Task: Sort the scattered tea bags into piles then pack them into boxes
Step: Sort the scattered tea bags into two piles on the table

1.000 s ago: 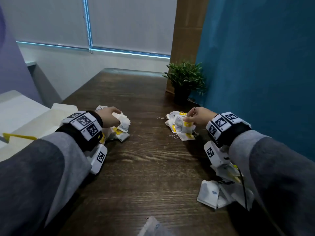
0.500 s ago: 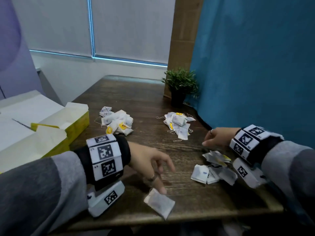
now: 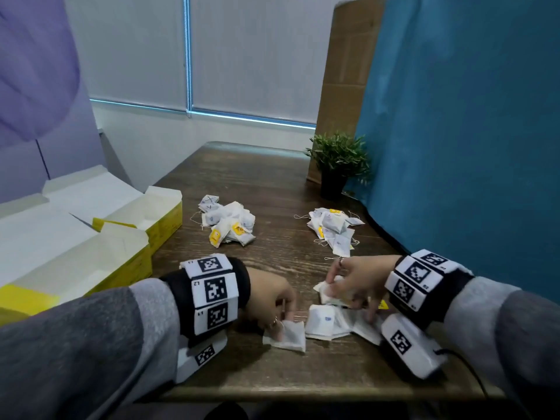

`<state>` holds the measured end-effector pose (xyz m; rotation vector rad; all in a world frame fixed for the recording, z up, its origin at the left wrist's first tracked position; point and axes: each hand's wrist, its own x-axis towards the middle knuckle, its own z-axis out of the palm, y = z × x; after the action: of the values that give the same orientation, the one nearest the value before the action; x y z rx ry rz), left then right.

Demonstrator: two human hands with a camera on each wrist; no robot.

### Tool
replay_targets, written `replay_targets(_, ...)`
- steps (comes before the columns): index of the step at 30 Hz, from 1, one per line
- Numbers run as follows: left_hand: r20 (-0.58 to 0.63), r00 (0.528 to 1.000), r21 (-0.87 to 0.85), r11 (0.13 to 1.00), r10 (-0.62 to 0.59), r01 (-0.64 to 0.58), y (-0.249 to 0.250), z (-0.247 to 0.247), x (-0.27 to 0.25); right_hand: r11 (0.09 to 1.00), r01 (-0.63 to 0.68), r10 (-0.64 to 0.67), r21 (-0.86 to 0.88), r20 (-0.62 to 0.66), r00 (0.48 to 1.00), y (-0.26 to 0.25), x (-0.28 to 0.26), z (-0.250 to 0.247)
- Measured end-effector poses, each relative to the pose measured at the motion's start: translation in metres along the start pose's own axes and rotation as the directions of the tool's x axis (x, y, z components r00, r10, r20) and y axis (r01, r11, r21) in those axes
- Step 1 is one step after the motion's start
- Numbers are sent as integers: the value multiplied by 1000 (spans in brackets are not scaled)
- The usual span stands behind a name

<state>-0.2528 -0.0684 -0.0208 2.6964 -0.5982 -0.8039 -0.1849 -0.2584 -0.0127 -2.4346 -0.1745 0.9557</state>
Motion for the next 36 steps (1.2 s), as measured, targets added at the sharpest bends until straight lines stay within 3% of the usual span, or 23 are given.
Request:
replay_targets(4, -69, 988, 22, 990, -138, 140, -23, -15, -1, 985, 156, -150, 76, -75, 986, -21, 18, 1)
replay_targets(7, -154, 966, -12, 978, -210, 210, -39, -24, -1, 977, 206, -214, -62, -171, 962, -26, 12, -19)
replay_targets(9, -211, 948, -84, 970, -240, 226, -47, -30, -2, 953, 143, -181, -266, -121, 976, -22, 3, -32)
replay_targets(11, -278, 926, -160, 963, -255, 217, -50, -37, -2, 931, 65, -59, -358, 29, 998, -16, -3, -36)
replay_targets(13, -340, 903, -267, 948, -261, 174, -51, -44, -1, 907, 56, 0, -418, 134, 991, -12, -2, -30)
replay_targets(15, -404, 876, -414, 906, -265, 83, -50, -49, 0, 887, 97, -40, -451, 134, 990, -13, 8, -21)
replay_targets(18, -513, 812, -600, 793, -279, -107, -48, -52, 3, 912, 165, -161, -375, 42, 986, -19, 23, -9)
replay_targets(21, -557, 765, -737, 617, -323, -276, -49, -50, 7, 884, 182, -183, -430, 41, 982, -23, 27, -10)
replay_targets(23, -558, 772, -772, 533, -305, -347, -53, -50, 10, 873, 189, -180, -450, 62, 982, -24, 27, -15)
replay_targets(25, -555, 783, -778, 509, -281, -368, -55, -48, 12, 875, 199, -183, -441, 79, 980, -20, 26, -20)
replay_targets(32, -617, 744, -707, 593, -254, -384, -65, -48, 19, 939, 276, -283, -203, -2, 959, -4, 18, -42)
replay_targets(34, -599, 758, -755, 496, -257, -429, -67, -47, 23, 937, 321, -328, -136, -27, 944, -1, 16, -47)
replay_targets(36, -575, 769, -809, 332, -279, -485, -71, -47, 28, 926, 365, -370, -92, -36, 928, 0, 14, -49)
